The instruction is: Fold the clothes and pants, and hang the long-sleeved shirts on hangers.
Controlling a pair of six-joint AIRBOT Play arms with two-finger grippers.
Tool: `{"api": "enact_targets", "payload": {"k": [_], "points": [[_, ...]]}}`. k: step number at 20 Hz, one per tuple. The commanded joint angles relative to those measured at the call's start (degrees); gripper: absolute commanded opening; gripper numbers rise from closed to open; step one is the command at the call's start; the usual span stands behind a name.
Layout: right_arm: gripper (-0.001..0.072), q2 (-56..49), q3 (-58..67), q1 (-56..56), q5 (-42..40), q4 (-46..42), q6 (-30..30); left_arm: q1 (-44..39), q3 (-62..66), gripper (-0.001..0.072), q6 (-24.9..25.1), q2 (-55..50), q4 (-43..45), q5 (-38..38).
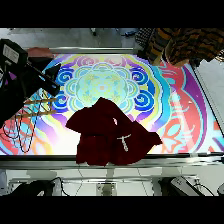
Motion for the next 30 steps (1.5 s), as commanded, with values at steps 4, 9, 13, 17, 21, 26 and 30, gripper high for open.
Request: {"api": "enact_targets", "payload": {"k": [4, 9, 13, 17, 21, 26, 30], "points": [[0.0679, 0.0, 0.0, 0.04, 0.02, 0.0, 0.02, 0.04, -0.02, 0.0296, 0.02, -0.02, 0.0, 0.02], [0.0679, 0.0, 0.0, 0.04, 0.02, 0.0, 0.02, 0.04, -0.02, 0.0296, 0.02, -0.02, 0.0, -0.02], [0.068, -0.04, 0.0, -0.28, -27.71, -0.35, 0.9, 0.04, -0.02, 0.0296, 0.0, 0.0, 0.0, 0.02], [0.068, -0.02, 0.0, -0.31, -48.04, -0.63, 0.9, 0.04, -0.02, 0.0296, 0.0, 0.0, -0.02, 0.02], [0.068, -0.02, 0.0, -0.31, -57.57, -0.66, 0.9, 0.04, -0.02, 0.0296, 0.0, 0.0, -0.02, 0.07], [0.0678, 0.04, 0.02, -0.33, -57.61, 0.98, 2.16, 0.04, -0.02, 0.0296, -0.02, 0.0, 0.0, 0.15], [0.0678, -0.07, -0.15, 4.63, -27.32, -8.61, -22.6, 0.26, -0.17, 0.0296, 0.0, -0.07, 0.07, 8.61]]}}
